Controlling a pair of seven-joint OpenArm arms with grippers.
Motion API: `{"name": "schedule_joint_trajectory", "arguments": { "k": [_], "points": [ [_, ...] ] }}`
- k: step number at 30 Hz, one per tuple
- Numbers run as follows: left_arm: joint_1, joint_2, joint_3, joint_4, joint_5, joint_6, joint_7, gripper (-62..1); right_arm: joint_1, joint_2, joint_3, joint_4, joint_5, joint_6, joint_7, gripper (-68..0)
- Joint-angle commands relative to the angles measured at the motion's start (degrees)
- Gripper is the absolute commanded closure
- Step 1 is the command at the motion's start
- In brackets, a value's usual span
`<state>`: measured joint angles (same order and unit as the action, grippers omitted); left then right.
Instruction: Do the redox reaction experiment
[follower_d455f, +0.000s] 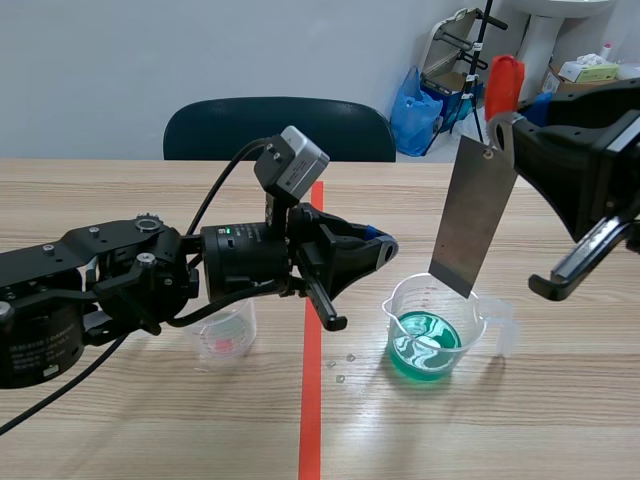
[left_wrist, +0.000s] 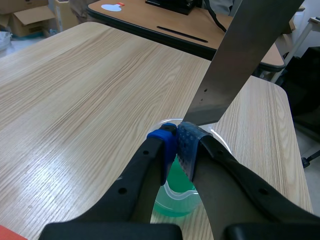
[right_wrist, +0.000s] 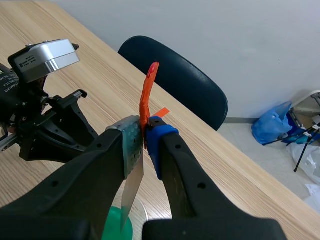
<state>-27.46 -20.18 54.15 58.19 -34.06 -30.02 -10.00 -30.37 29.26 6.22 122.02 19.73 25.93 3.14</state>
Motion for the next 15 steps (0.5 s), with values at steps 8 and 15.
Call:
{"name": "schedule_joint_trajectory", "arguments": {
  "k": [8, 15],
  "points": [
    [-0.83, 0.48, -0.04, 0.68, -1.36, -0.13, 0.02, -2.5, 0.55, 0.72, 0.55, 1.16, 0.44, -0.33, 1.07, -2.0],
    [-0.83, 0.46, -0.04, 0.68, -1.33, -0.13, 0.00, -2.5, 0.55, 0.72, 0.55, 1.16, 0.44, -0.33, 1.07, -2.0]
  ]
}}
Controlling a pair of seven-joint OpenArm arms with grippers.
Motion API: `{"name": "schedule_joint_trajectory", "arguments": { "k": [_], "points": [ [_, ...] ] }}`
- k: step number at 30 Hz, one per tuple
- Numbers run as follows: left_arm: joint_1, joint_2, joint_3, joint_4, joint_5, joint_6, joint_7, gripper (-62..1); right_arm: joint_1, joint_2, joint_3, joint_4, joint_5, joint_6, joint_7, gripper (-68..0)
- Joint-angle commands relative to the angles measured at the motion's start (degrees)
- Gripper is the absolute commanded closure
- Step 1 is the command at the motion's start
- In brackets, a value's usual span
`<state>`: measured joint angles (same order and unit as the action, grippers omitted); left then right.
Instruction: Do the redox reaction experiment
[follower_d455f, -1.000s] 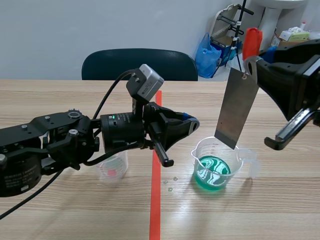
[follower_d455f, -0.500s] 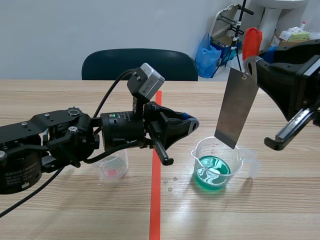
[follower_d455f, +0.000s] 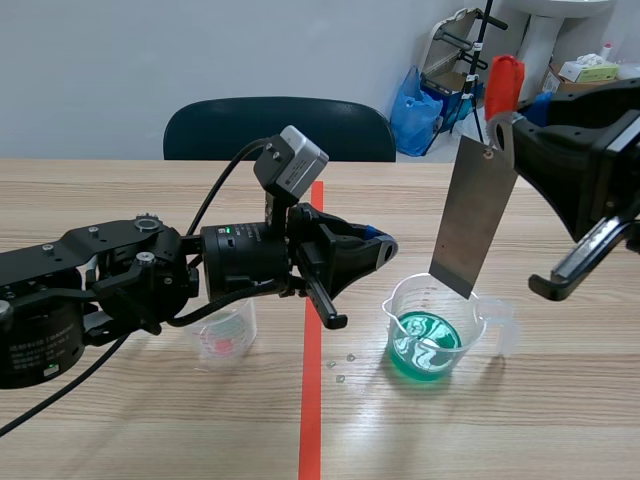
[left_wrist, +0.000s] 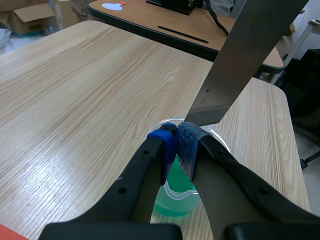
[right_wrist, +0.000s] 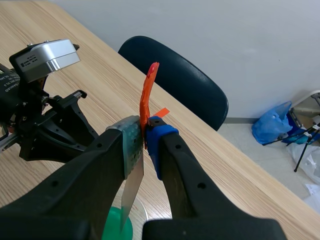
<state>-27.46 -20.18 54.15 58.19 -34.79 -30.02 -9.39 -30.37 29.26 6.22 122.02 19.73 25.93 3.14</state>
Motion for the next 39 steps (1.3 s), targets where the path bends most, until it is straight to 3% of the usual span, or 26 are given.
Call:
{"name": "schedule_joint_trajectory", "arguments": {
  "k": [1, 7, 13, 21, 25, 28, 32, 36, 39],
  "points": [
    [-0.83, 0.46, -0.04, 0.68, -0.61, -0.13, -0.61, -2.5, 0.55, 0.72, 0.55, 1.16, 0.44, -0.33, 1.07, -1.9],
    [-0.39, -1.40, -0.07, 0.72, -0.61, -0.13, -1.73, -2.5, 0.55, 0.72, 0.55, 1.16, 0.46, -0.33, 1.16, -2.0],
    [5.18, -13.00, -3.69, 5.16, -0.66, -0.17, -7.48, -2.5, 0.55, 0.72, 0.55, 1.16, 0.44, -0.33, 1.27, -2.0],
    [27.47, -31.80, -21.70, 14.32, -1.09, -0.17, -18.47, -2.5, 0.55, 0.72, 0.55, 1.16, 0.44, -0.33, 1.27, -2.0],
    [44.70, -36.13, -33.22, 14.67, 0.17, -0.15, -27.02, -2.5, 0.55, 0.72, 0.55, 1.16, 0.44, -0.33, 1.27, -1.9],
    [59.84, -35.34, -43.12, 13.68, 5.51, -0.04, -35.54, -2.5, 0.55, 0.72, 0.55, 1.16, 0.42, -0.33, 1.27, -2.0],
    [76.17, -30.40, -54.60, 11.80, 12.81, 1.42, -45.00, -2.5, 0.55, 0.72, 0.55, 1.16, 0.42, -0.33, 1.25, -2.0],
    [87.82, -24.39, -63.45, 9.57, 22.05, 4.83, -53.35, -2.6, 0.55, 0.72, 0.55, 1.16, 0.42, -0.33, 1.27, -2.0],
    [93.96, -20.92, -67.69, 8.15, 27.17, 6.93, -58.47, -2.6, 0.55, 0.72, 0.55, 1.16, 0.42, -0.33, 1.27, -2.0]
  ]
}}
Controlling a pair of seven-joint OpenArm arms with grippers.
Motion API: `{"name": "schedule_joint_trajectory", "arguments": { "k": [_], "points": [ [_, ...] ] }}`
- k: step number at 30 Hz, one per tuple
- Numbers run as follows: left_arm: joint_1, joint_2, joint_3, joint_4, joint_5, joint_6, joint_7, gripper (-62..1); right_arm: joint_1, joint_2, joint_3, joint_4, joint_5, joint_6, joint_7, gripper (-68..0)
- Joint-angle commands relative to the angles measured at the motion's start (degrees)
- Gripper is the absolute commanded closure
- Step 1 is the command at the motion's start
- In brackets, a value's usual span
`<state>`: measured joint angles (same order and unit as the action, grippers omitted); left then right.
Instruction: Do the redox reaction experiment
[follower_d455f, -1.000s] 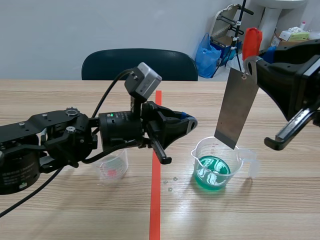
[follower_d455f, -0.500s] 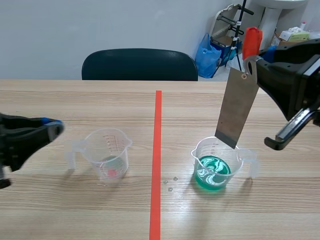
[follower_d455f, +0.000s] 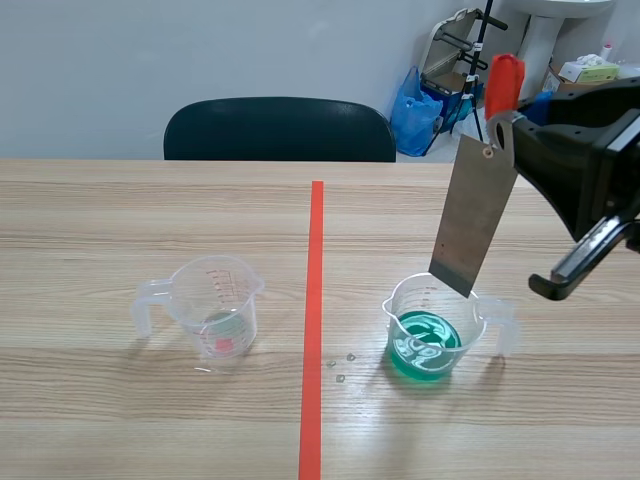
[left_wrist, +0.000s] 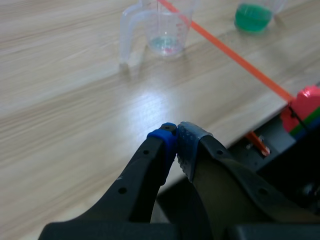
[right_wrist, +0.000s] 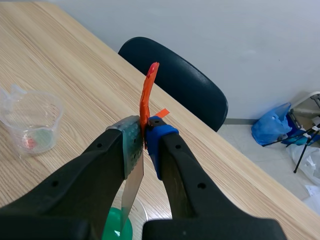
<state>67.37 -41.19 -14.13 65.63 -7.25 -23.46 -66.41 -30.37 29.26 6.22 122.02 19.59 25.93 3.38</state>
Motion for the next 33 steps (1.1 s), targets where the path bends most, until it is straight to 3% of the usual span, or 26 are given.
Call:
{"name": "schedule_joint_trajectory", "arguments": {
  "k": [1, 5, 10, 13, 17, 18, 20, 33],
  "points": [
    [0.81, 0.96, -0.37, 0.31, 0.79, 0.70, -2.89, -2.6, 0.55, 0.72, 0.55, 1.16, 0.55, -0.33, 1.03, -2.0],
    [6.23, 3.26, -2.58, -1.05, 3.93, 2.54, -7.63, -2.8, 0.55, 0.72, 0.55, 1.16, 0.55, -0.33, 1.05, -2.0],
    [8.07, 3.91, -3.13, -2.10, 4.07, 3.30, -10.38, -5.2, 0.55, 0.72, 0.55, 1.16, 0.55, -0.33, 1.05, -2.0],
    [8.07, 3.87, -3.37, -2.29, 4.07, 3.28, -10.56, -20.7, 0.55, 0.72, 0.55, 1.16, 0.55, -0.33, 1.05, -2.0],
    [8.07, 3.91, -3.34, -2.29, 2.80, 3.17, -9.88, -56.2, 0.55, 0.72, 0.55, 1.16, 0.57, -0.33, 1.05, -2.0],
    [8.07, 3.96, -3.34, -2.29, 1.86, 3.19, -9.86, -62.3, 0.55, 0.72, 0.55, 1.16, 0.57, -0.33, 1.05, -2.0],
    [8.07, 4.02, -3.34, -2.29, 0.04, 3.19, -9.86, -62.3, 0.55, 0.72, 0.55, 1.16, 0.57, -0.33, 1.05, -2.0],
    [8.07, 4.02, -3.34, -2.29, 0.00, 3.19, -7.15, -62.3, 0.55, 0.72, 0.55, 1.16, 0.57, -0.33, 1.07, -2.0]
  ]
}}
